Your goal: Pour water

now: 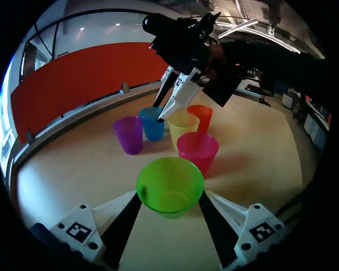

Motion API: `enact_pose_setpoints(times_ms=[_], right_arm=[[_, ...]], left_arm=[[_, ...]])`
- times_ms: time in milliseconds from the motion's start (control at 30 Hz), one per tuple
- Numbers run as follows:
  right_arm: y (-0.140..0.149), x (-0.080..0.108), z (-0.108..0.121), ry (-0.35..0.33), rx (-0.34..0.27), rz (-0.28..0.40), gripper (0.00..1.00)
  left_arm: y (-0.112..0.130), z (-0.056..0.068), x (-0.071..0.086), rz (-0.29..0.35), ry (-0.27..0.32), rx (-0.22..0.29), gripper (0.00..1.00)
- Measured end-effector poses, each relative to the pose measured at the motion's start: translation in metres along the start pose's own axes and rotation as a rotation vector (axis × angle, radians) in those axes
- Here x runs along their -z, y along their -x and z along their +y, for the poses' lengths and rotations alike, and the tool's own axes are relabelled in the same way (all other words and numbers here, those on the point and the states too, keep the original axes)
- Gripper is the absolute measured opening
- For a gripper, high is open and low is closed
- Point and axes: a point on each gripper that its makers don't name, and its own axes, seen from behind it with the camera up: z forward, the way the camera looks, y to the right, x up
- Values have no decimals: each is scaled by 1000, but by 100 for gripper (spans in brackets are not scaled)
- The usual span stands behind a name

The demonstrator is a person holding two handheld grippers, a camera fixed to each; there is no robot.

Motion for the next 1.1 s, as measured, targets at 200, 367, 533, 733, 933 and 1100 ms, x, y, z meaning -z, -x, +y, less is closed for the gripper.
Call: enact_pose_setpoints(times_ms=[200, 367, 533, 733, 933, 1100], right_arm=[[4, -6, 1, -2, -12, -23, 100], [3, -13, 1, -3, -21, -24, 100], [1, -15, 2, -4, -43, -16, 95], [0, -17, 1, -8, -51, -3, 93], [-4, -20, -2, -12, -55, 25, 92], [-6, -21, -5, -22, -73, 60, 92]], left_arm=[[0, -1, 1, 4, -1, 4, 84], [-1, -1, 1, 5, -2, 3, 84], [0, -2, 1, 5, -2, 6, 84], [1, -3, 1, 3, -3, 7, 84], [-1, -3, 1, 5, -3, 7, 84], [-1, -4, 0, 5, -5, 12, 84]])
